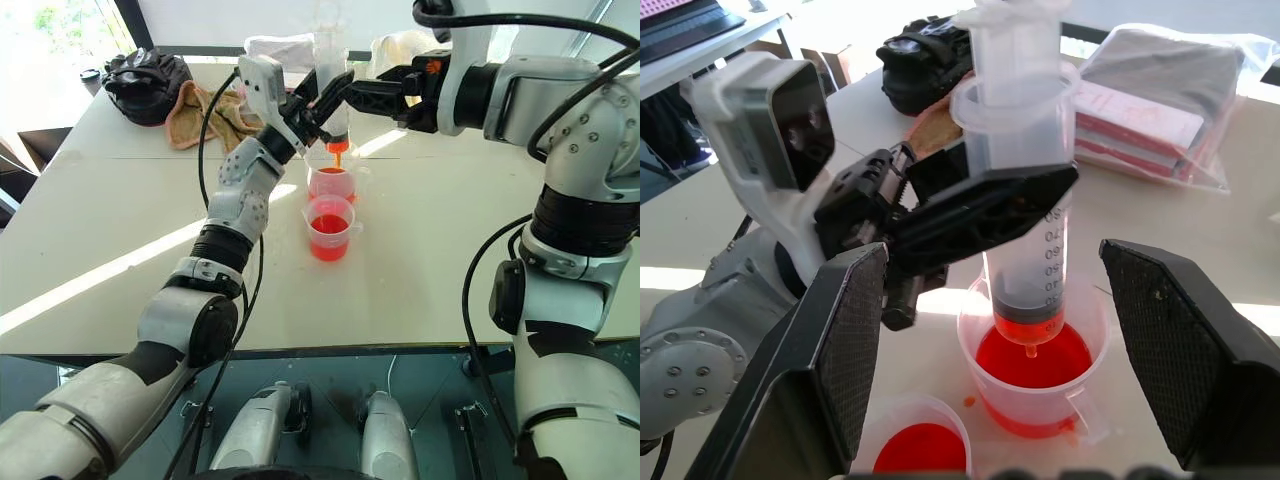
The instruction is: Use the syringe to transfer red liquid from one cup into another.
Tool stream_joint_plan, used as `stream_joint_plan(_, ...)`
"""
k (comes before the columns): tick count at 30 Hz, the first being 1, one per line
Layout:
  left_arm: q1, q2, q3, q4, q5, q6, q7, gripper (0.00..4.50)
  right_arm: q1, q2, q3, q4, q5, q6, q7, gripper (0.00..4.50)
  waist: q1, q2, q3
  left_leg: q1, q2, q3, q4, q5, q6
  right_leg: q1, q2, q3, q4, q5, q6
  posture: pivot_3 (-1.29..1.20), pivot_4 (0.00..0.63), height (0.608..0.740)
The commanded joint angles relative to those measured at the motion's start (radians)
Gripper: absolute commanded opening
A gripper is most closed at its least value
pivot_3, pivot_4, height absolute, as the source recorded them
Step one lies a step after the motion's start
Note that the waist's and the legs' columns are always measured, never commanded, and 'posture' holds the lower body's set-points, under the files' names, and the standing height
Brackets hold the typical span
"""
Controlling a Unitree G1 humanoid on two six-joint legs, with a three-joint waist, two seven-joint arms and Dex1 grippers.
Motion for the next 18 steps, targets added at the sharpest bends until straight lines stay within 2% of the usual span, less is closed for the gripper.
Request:
stream_joint_plan(1,0.044,0.032,0.000,-0.299,-0.118,0.208,0.013,1.46,-0.008,-0.031,-0.064,-0.023,0.025,-0.002,-0.007,3.52,-0.003,0.000,0.000,0.000,0.000,0.000,0.000,0.000,0.000,0.000,0.000,0.000,0.000,0.000,0.000,0.00,0.150,0.740)
stream_joint_plan(5,0.131,0.083,-0.020,-0.513,-0.191,0.383,0.020,1.46,-0.006,-0.047,-0.098,-0.005,0.028,0.001,-0.025,3.52,-0.003,0.000,0.000,0.001,0.000,0.000,-0.001,0.000,0.000,0.001,0.001,0.001,0.000,0.000,0.000,0.00,0.150,0.740)
stream_joint_plan(8,0.195,0.117,-0.061,-0.609,-0.191,0.435,-0.007,1.46,-0.012,-0.053,-0.135,0.004,0.049,0.015,-0.025,3.52,0.001,0.000,0.000,0.002,0.000,0.000,0.000,0.000,0.000,0.002,0.001,0.001,0.000,0.000,0.000,0.00,0.150,0.740)
stream_joint_plan(18,0.316,0.138,-0.140,-0.641,-0.147,0.423,-0.045,1.46,-0.028,-0.039,-0.214,-0.041,0.142,0.088,-0.044,3.52,0.000,0.000,0.000,0.002,0.000,0.000,0.000,0.000,0.000,0.002,0.001,0.001,0.000,0.000,0.000,0.00,0.150,0.740)
